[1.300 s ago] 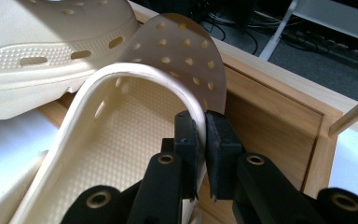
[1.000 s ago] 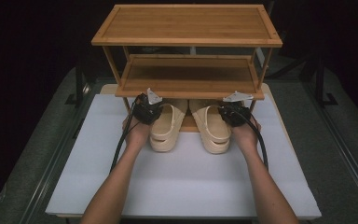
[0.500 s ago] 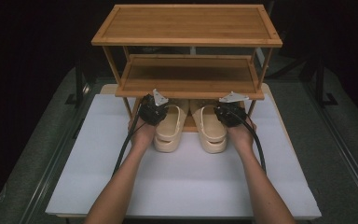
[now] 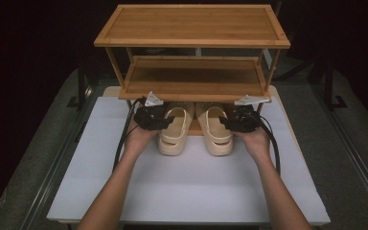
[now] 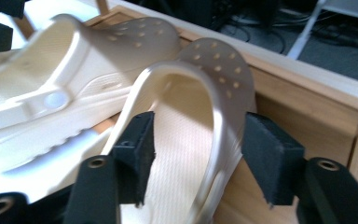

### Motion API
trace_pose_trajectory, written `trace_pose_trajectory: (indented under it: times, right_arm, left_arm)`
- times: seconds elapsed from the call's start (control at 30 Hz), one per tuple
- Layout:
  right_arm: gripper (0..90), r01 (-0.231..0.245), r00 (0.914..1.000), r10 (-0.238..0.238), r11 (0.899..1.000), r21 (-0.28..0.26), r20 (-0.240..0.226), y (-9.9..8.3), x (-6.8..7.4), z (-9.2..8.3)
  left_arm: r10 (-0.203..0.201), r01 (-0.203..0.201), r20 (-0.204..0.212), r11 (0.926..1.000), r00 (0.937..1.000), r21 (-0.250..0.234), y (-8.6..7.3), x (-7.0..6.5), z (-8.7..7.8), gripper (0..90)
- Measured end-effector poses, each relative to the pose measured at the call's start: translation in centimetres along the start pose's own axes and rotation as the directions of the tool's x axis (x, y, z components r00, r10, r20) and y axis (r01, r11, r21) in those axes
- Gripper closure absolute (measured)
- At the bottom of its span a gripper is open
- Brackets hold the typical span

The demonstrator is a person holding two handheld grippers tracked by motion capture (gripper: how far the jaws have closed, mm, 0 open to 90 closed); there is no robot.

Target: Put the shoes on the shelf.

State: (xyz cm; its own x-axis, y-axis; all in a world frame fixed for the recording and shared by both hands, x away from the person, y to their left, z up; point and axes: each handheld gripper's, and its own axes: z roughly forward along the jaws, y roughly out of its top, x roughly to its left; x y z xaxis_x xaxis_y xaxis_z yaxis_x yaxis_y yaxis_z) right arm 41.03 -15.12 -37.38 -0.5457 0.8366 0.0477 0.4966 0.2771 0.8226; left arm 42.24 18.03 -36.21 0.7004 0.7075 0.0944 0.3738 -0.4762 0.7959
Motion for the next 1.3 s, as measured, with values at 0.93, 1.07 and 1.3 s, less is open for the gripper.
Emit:
trace_pose_trajectory:
  times: [0.93,1.07,1.3]
  right_arm:
    - [18.6,0.017,0.9904,-0.005,0.996,0.087,-0.138,-7.2,0.0,-4.7]
    - [18.2,0.042,0.9860,-0.023,0.993,0.114,-0.165,-8.0,0.3,-3.6]
    - [18.2,0.060,0.9782,-0.035,0.991,0.116,-0.205,-8.0,0.7,-2.1]
  left_arm:
    - [-0.035,0.025,0.194,0.9981,0.9803,0.057,-8.0,-0.2,-3.8,8.4]
    - [-0.023,0.008,0.207,0.9972,0.9780,0.075,-8.6,-0.6,-2.6,6.2]
    - [0.006,-0.019,0.216,0.9979,0.9764,0.062,-8.6,-1.1,-0.8,2.3]
